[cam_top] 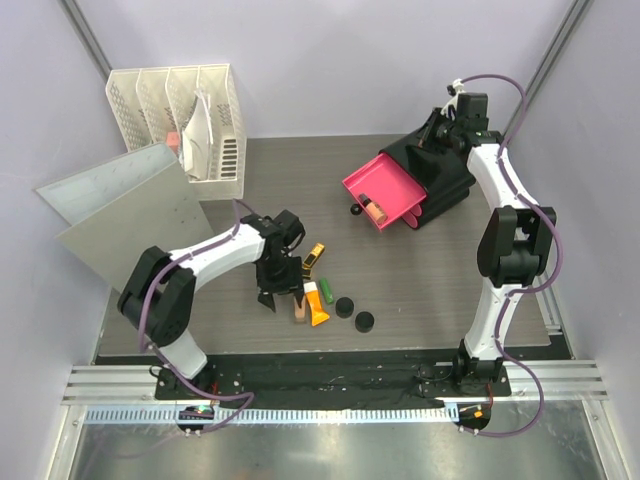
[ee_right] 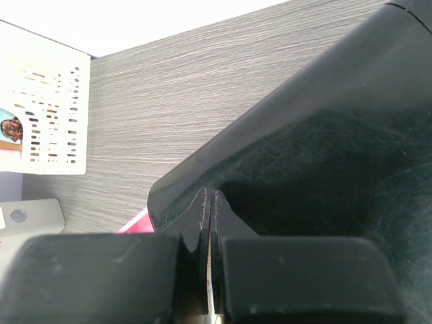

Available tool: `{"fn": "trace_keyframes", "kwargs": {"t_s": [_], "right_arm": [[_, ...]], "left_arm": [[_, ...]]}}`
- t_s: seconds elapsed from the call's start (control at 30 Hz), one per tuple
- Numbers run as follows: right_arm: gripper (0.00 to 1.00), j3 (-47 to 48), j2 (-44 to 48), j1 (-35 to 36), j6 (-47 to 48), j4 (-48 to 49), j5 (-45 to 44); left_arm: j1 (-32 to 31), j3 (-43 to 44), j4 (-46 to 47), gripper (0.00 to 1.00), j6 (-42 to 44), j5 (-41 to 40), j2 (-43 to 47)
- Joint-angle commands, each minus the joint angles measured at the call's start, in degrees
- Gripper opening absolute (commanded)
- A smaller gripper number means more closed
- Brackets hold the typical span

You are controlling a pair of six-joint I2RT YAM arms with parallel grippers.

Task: Organize the makeup

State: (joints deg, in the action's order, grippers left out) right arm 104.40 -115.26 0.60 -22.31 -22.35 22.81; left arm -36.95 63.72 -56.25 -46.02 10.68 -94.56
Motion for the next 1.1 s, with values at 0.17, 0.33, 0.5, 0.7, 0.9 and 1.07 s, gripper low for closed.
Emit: {"fn": "trace_keyframes", "kwargs": {"t_s": [0.17, 0.33, 0.5, 0.7, 0.9, 1.07], "right_arm": [[0.01, -1.22, -5.59, 0.1, 1.48, -12.37, -2.68], [0.01, -1.22, -5.76, 0.1, 1.47, -12.46, -2.5], [0.01, -1.04, -5.85, 0.1, 1.39, -12.46, -2.33], [0.01, -0.95, -5.94, 0.1, 1.3, -12.46, -2.15], [0.01, -0.69, -6.11, 0.1, 1.3, -12.46, -2.06], [0.01, -0.95, -5.76, 0.1, 1.3, -12.46, -1.98]], "left_arm": [[-3.04, 5.53, 1.76, 0.64, 3.3, 1.8, -7.91], [-4.01, 7.46, 1.76, 0.63, 4.36, 2.42, -12.65], [-4.27, 7.64, 2.2, 0.49, 4.89, 2.51, -14.07], [-4.27, 8.69, 1.23, 0.0, 5.15, 1.11, -13.2], [-4.36, 13.87, -2.98, 0.0, 5.77, -2.68, -9.94], [-4.36, 25.11, -4.48, 0.0, 6.56, -2.33, -9.15]]}}
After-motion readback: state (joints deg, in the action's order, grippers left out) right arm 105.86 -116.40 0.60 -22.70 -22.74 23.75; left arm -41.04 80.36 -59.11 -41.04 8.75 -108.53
